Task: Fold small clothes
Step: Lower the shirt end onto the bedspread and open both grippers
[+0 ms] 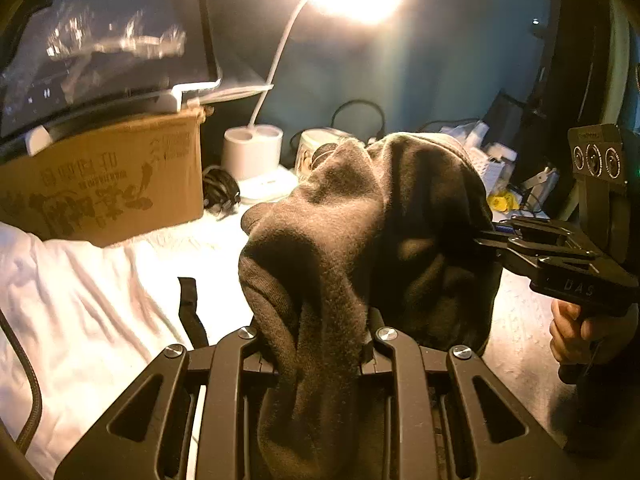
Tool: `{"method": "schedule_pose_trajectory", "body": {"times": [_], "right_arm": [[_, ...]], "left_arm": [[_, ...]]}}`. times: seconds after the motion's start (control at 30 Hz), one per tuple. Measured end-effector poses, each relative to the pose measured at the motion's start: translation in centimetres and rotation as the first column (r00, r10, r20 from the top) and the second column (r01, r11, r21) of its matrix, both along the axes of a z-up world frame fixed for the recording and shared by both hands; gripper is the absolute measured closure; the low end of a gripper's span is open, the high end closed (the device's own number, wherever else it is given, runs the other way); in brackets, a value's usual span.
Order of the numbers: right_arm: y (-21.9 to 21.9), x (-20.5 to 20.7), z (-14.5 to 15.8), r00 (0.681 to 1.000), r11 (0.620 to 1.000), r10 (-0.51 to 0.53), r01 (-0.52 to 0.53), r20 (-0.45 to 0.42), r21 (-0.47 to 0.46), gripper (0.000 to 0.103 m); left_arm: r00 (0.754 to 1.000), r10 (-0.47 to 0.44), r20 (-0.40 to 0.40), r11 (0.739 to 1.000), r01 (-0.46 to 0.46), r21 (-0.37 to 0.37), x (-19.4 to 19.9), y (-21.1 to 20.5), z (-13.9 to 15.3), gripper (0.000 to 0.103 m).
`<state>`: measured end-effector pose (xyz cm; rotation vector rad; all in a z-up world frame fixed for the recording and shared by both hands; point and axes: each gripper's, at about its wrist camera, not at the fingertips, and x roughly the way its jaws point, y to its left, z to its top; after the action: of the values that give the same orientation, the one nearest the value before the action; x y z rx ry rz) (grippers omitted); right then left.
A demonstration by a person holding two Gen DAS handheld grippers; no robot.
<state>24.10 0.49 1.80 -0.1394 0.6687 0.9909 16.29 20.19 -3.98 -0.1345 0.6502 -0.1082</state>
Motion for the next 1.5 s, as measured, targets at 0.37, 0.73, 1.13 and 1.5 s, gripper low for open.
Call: {"method": "schedule_pose_trajectory", "body": {"times": [0.37,0.73,1.13,1.5], "right_arm": [[2.0,3.8,-3.7,0.996,0.999,0.004,-0.007,-0.089,-0.034,0.087],[2.3,6.9,-7.1,0.982,0.995,-0.068,0.054,-0.178,-0.082,0.075],[-1.1,10.9,-7.5,0.915,0.980,-0.155,0.190,-0.373,0.059,0.063],[-1.3,11.9,-8.2,0.932,0.970,-0.235,0.243,-0.276,-0.007,0.063]], "left_arm": [[0.995,0.019,-0.097,1.000,-0.019,0.001,2.5,1.2,-2.5,0.080],[0.984,0.052,-0.172,0.998,-0.058,-0.033,4.3,2.6,-4.0,0.076],[0.983,0.086,-0.164,0.996,-0.088,-0.007,4.8,3.6,-3.1,0.075],[0.978,0.136,-0.157,0.991,-0.134,0.028,5.8,5.2,-2.5,0.074]]}}
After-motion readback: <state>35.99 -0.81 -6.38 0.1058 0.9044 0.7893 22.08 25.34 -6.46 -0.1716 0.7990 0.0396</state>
